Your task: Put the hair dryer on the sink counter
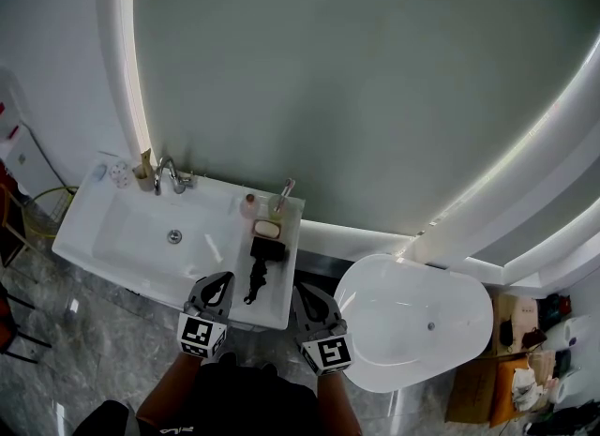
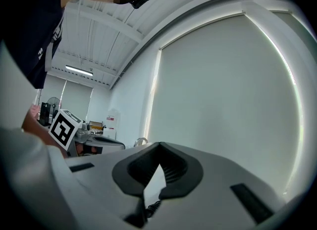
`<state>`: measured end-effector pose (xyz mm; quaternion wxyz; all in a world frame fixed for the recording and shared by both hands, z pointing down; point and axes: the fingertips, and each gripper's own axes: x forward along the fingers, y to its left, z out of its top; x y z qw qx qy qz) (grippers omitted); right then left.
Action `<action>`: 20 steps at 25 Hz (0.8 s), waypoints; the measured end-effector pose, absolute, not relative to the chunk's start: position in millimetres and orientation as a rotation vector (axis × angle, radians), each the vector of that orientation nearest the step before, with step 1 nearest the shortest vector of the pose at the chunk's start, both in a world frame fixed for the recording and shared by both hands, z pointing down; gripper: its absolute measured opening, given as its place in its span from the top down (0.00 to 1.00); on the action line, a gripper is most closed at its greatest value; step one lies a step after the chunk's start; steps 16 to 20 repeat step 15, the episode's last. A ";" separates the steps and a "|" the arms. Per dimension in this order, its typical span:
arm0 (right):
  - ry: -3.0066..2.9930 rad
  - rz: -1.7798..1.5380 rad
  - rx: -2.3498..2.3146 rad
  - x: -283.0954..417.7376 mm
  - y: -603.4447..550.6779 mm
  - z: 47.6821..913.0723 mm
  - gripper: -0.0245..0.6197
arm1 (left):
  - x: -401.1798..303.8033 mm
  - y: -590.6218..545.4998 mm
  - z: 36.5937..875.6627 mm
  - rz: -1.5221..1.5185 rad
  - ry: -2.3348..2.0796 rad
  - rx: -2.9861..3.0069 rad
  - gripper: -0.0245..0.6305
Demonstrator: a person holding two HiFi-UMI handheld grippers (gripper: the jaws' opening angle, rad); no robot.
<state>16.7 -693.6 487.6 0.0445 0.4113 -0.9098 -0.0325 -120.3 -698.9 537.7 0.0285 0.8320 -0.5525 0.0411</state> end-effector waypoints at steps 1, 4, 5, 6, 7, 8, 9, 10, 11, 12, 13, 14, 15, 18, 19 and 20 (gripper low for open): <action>-2.792 -0.112 1.251 15.4 -694.8 487.1 0.92 | -121.0 -700.3 538.9 0.122 -1.699 2.562 0.93; -2.782 -0.105 1.237 12.2 -696.3 488.1 0.92 | -123.2 -702.6 542.0 0.120 -1.691 2.555 0.93; -2.778 -0.109 1.229 11.4 -695.5 488.5 0.92 | -123.8 -701.9 542.9 0.121 -1.689 2.552 0.93; -2.783 -0.128 1.223 10.5 -694.7 488.5 0.92 | -124.4 -701.1 543.5 0.122 -1.686 2.550 0.93; -2.789 -0.146 1.219 9.9 -694.6 488.5 0.92 | -124.6 -700.9 543.8 0.125 -1.684 2.549 0.93; -2.792 -0.154 1.217 9.6 -695.4 488.7 0.92 | -124.5 -701.7 544.1 0.131 -1.682 2.551 0.93; -2.791 -0.152 1.218 9.4 -696.6 488.9 0.92 | -124.2 -703.2 544.8 0.142 -1.680 2.553 0.93; -2.787 -0.137 1.224 9.5 -697.5 489.5 0.92 | -123.8 -704.6 546.0 0.155 -1.680 2.552 0.93; -2.780 -0.117 1.232 9.6 -698.1 490.4 0.92 | -123.8 -705.7 547.6 0.164 -1.678 2.549 0.93; -2.774 -0.105 1.237 9.9 -698.4 491.5 0.92 | -124.2 -706.2 549.4 0.167 -1.674 2.544 0.93; -2.767 -0.103 1.237 10.2 -698.7 492.7 0.92 | -124.7 -706.5 551.1 0.167 -1.669 2.539 0.93; -2.759 -0.104 1.235 10.7 -699.0 494.0 0.92 | -125.2 -706.5 552.8 0.167 -1.663 2.535 0.93; -2.748 -0.103 1.233 11.3 -699.2 495.4 0.92 | -125.8 -706.4 554.4 0.167 -1.657 2.531 0.93; -2.748 -0.103 1.233 11.3 -699.2 495.4 0.92 | -125.8 -706.4 554.4 0.167 -1.657 2.531 0.93; -2.748 -0.103 1.233 11.3 -699.2 495.4 0.92 | -125.8 -706.4 554.4 0.167 -1.657 2.531 0.93; -2.748 -0.103 1.233 11.3 -699.2 495.4 0.92 | -125.8 -706.4 554.4 0.167 -1.657 2.531 0.93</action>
